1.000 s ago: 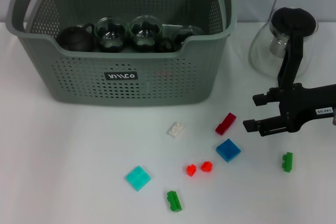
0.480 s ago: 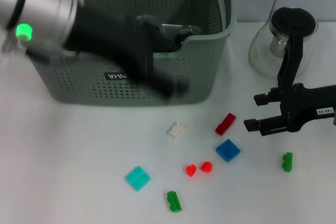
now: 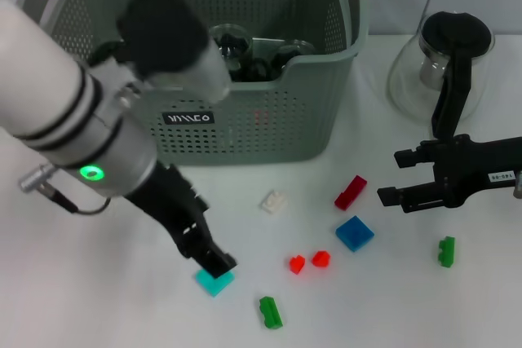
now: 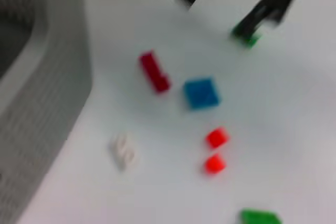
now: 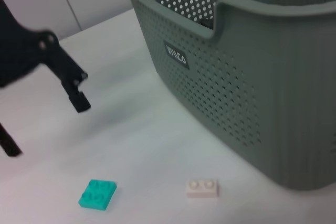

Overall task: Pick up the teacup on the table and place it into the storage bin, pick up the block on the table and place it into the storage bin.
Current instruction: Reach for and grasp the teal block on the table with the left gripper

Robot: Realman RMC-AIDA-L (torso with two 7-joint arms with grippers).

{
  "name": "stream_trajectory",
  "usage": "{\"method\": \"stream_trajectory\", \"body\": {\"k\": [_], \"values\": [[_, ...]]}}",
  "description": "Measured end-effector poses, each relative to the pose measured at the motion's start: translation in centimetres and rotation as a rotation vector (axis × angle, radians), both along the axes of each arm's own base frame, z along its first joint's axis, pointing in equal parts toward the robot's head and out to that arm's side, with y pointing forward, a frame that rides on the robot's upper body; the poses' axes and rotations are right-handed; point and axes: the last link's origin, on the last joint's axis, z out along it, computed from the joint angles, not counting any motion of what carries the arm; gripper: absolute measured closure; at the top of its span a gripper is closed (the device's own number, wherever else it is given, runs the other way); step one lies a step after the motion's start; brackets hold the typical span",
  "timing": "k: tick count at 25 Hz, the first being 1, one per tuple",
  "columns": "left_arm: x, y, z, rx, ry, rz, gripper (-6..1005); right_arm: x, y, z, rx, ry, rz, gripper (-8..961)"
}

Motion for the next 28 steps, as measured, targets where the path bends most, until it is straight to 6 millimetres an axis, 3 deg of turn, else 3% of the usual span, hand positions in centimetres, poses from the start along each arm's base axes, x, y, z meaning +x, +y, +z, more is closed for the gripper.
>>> {"method": "stream_trajectory", "body": {"k": [10, 22, 28], "values": [[-1.5, -0.1, -5.4, 0.066, 0.219, 0.104, 92, 0.0, 0.2, 0.0, 0.012, -0.005, 0.007, 86], [-2.1, -0.3, -8.4, 0.074, 0.239, 0.109, 91, -0.1, 0.5, 0.0, 0.026, -0.012, 0.017, 86], [-2.5, -0.2, -9.1, 0.078, 0.246, 0.107, 124, -0.1, 0.5, 0.0, 0.024, -0.012, 0.016, 86]]}}
